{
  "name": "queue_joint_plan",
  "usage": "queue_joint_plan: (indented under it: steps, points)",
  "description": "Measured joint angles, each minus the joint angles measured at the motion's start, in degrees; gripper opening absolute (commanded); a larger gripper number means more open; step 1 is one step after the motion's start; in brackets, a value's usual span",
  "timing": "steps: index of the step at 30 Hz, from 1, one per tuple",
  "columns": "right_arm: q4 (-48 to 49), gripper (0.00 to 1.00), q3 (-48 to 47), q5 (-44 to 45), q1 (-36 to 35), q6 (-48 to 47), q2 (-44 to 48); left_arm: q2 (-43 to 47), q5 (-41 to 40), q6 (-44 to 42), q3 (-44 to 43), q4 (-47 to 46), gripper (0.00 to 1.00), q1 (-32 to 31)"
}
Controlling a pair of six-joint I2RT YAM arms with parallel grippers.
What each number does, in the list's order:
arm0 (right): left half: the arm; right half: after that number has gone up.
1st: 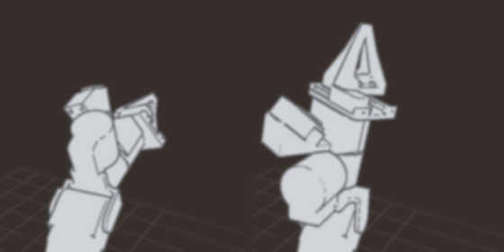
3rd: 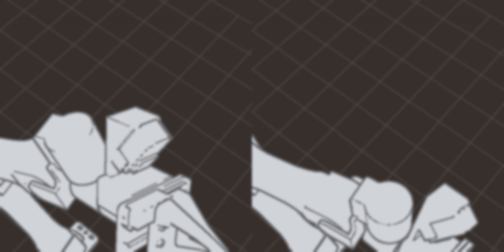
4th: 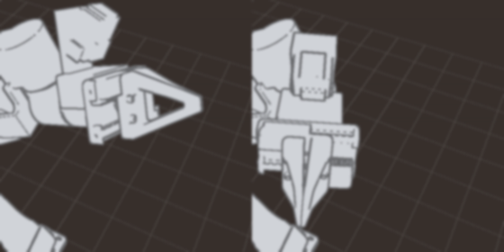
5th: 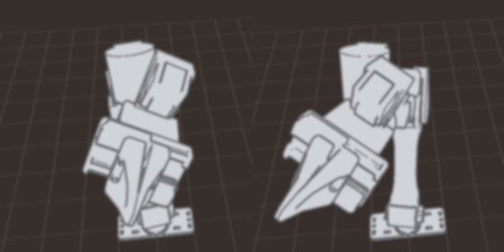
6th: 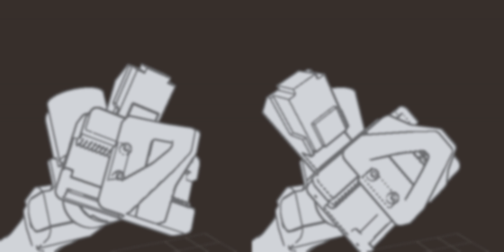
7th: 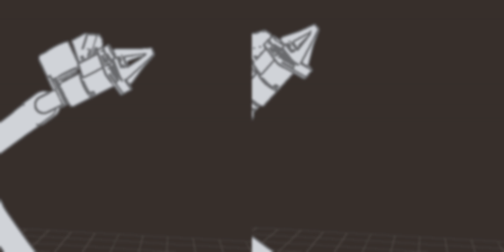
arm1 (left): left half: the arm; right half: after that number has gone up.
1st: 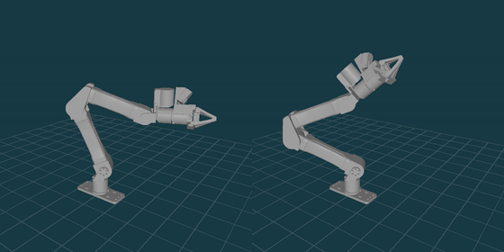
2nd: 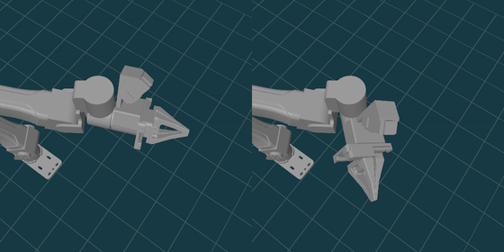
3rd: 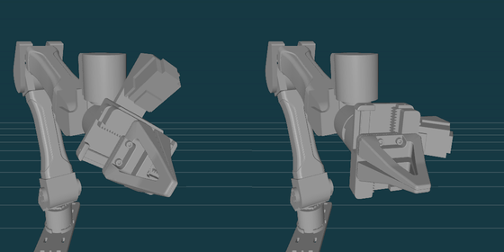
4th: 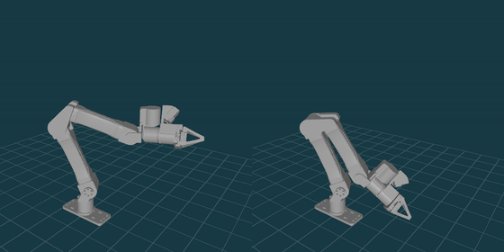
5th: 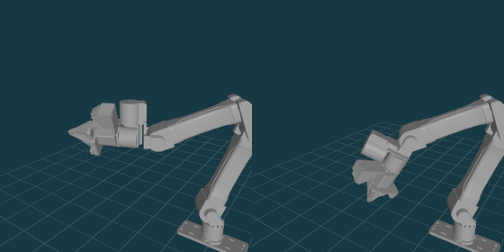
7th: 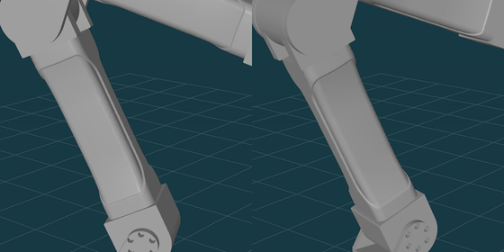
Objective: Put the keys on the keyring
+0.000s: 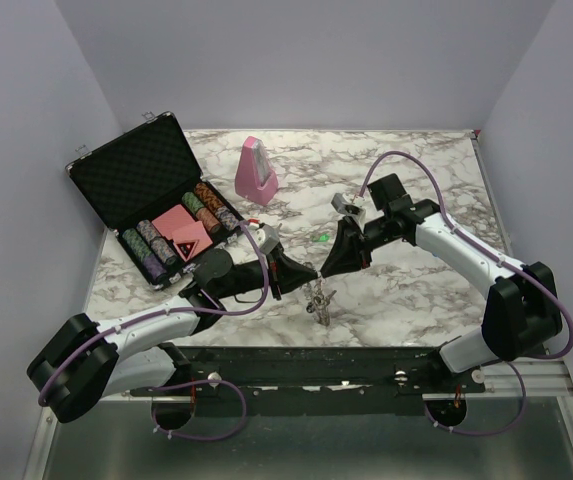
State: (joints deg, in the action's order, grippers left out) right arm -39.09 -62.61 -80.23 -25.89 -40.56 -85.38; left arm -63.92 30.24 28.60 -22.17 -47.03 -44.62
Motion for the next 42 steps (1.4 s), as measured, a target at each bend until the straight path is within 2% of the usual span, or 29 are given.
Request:
queue_joint_plan:
  steps: [8,16,18,20,27,29,34,38,42]
  points:
    - [0.0,0.11,0.0,0.0,-0.5,0.0,0.0,-0.1,0.0,0.3,0.0,0.0,0.00,0.0]
    - [0.1,0.15,0.0,0.1,-0.7,0.0,0.0,-0.2,0.0,0.4,0.0,-0.1,0.00,0.0]
    - [0.1,0.11,0.0,0.0,-0.7,0.0,0.0,-0.2,0.0,0.4,0.0,-0.1,0.00,0.0]
    - [0.1,0.00,0.0,0.1,-0.7,0.0,0.0,-0.2,0.0,0.4,0.0,-0.1,0.00,0.0]
    - [0.2,0.00,0.0,0.5,-0.8,0.0,0.0,-0.2,0.0,0.4,0.0,0.0,0.01,0.0]
    - [0.0,0.00,0.0,0.9,-0.8,-0.3,0.0,-0.2,0.0,0.4,0.0,0.0,0.13,0.0]
    - [-1.8,0.00,-0.2,3.1,-1.2,-2.2,-0.1,0.4,-0.8,0.2,0.0,2.1,0.53,0.0]
    - [-4.9,0.00,-1.0,5.7,-1.4,-5.0,-0.2,4.7,-1.2,-1.7,-0.2,5.3,0.79,0.4]
    - [-10.2,0.00,-3.6,9.6,-1.4,-10.7,-0.2,10.4,0.8,-6.5,-1.6,11.8,0.91,2.1]
